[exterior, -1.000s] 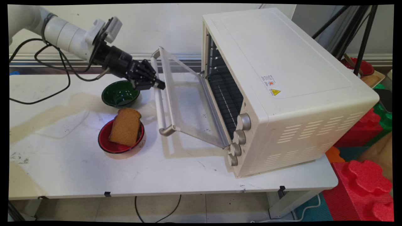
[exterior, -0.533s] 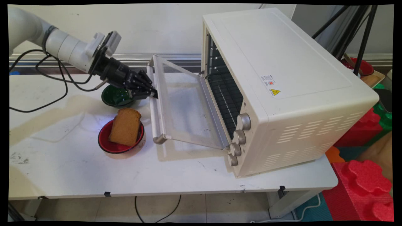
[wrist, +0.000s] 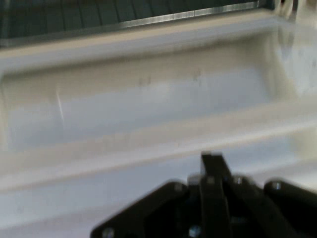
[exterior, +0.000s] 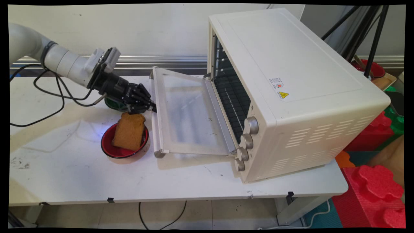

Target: Open the oven

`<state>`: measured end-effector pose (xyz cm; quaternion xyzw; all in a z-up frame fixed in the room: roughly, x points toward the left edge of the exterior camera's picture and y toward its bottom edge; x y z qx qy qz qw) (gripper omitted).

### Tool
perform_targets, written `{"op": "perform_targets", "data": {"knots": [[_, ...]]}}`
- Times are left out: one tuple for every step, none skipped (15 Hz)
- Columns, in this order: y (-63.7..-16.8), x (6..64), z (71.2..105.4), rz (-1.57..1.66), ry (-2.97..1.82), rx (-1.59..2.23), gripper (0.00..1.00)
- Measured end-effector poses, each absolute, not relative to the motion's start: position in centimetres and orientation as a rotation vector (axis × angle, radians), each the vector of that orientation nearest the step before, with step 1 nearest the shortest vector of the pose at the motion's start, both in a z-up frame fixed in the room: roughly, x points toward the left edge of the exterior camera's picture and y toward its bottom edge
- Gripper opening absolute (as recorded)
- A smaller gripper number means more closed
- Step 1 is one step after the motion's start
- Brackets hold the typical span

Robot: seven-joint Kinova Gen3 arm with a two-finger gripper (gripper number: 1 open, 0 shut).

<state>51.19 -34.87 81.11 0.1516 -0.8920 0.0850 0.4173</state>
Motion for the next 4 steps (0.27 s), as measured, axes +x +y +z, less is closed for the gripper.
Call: {"op": "perform_targets", "data": {"knots": [[-34.58, 51.52, 80.76, 0.209, -2.242, 0.385, 0.00], [-34.40, 51.74, 80.51, 0.205, -2.246, 0.388, 0.00], [-34.18, 52.06, 80.31, 0.202, -2.247, 0.392, 0.00], [-34.02, 52.30, 80.25, 0.201, -2.247, 0.395, 0.00]]}}
